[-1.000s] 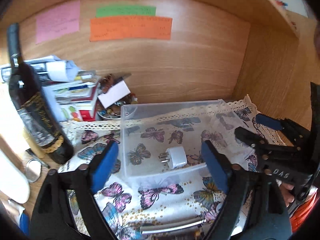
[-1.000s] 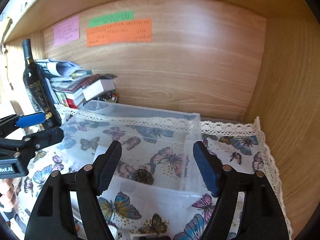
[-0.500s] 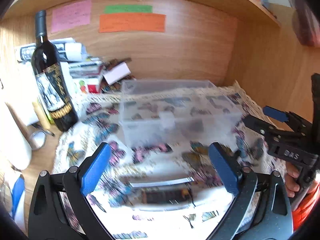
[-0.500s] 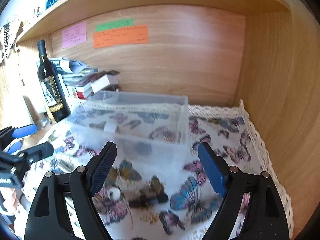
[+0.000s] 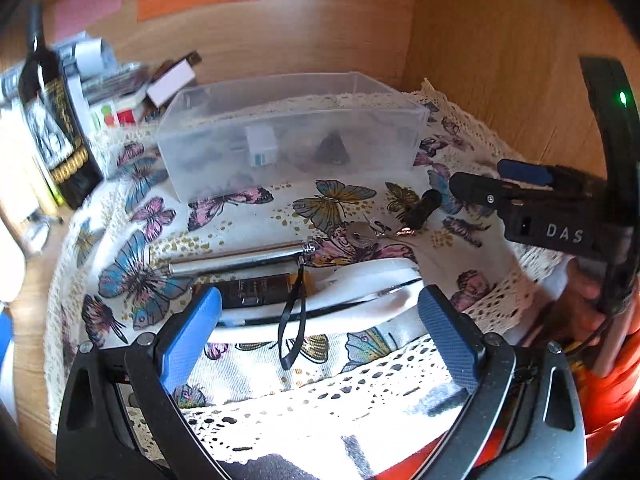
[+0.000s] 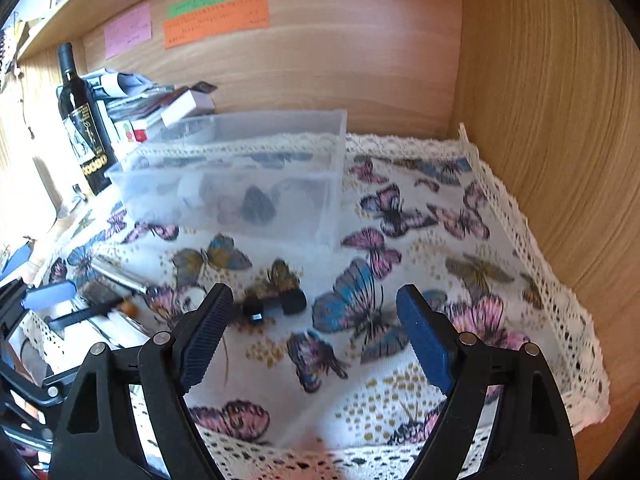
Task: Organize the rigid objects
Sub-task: 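Grasp the white lint remover with the left gripper while the right grasps the black T-piece, then place the lint remover in the box with the left while the right places the T-piece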
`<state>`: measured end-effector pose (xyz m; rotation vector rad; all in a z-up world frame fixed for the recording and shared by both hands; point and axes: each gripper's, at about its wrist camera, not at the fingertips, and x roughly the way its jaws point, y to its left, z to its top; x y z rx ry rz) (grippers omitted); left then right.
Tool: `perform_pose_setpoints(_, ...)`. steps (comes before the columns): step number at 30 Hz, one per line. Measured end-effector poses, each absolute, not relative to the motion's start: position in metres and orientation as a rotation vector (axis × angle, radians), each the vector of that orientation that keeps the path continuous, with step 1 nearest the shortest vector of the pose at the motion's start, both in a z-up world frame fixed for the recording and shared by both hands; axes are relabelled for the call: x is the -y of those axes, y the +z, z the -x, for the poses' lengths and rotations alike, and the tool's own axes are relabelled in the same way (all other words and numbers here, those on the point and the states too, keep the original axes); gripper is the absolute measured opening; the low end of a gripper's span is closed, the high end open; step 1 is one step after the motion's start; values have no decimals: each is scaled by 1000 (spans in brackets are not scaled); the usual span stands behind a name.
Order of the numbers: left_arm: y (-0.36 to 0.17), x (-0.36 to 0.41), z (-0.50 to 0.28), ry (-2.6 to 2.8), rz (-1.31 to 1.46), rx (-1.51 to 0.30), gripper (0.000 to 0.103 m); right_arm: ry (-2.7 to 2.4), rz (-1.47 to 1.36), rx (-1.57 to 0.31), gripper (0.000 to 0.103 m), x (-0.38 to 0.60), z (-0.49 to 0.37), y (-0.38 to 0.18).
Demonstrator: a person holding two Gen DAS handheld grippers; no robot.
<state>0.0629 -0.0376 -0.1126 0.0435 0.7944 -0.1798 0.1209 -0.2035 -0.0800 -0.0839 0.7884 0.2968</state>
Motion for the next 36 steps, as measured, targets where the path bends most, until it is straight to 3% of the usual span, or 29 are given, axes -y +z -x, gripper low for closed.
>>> perform_pose_setpoints(5, -120, 48, -66, -218, -75, -803, 98, 311, 90, -821, 82, 203, -120, -89)
perform_pose_setpoints(7, -125, 50, -68, -234, -83, -822, 87, 324, 92, -828, 82, 200, -121, -91)
perform_pose_setpoints(11, -129, 47, -67, -218, -97, -822, 78, 350, 104, -850, 82, 192, -126, -100)
perform_pose_setpoints(12, -130, 45, -67, -217, -91, -828, 70, 357, 106, -857, 82, 189, -127, -102)
perform_pose_setpoints(18, -132, 25, -70, -185, -53, -830, 52, 411, 113, -883, 80, 175, -134, -109)
perform_pose_setpoints(22, -131, 16, -73, -179, -41, -821, 45, 422, 105, -914, 64, 171, -143, -116)
perform_pose_setpoints(23, -131, 15, -73, -177, -43, -818, 45, 430, 96, -922, 58, 171, -144, -117)
perform_pose_setpoints(36, -97, -9, -80, -170, 26, -767, 42, 402, 84, -847, 56, 180, -140, -98)
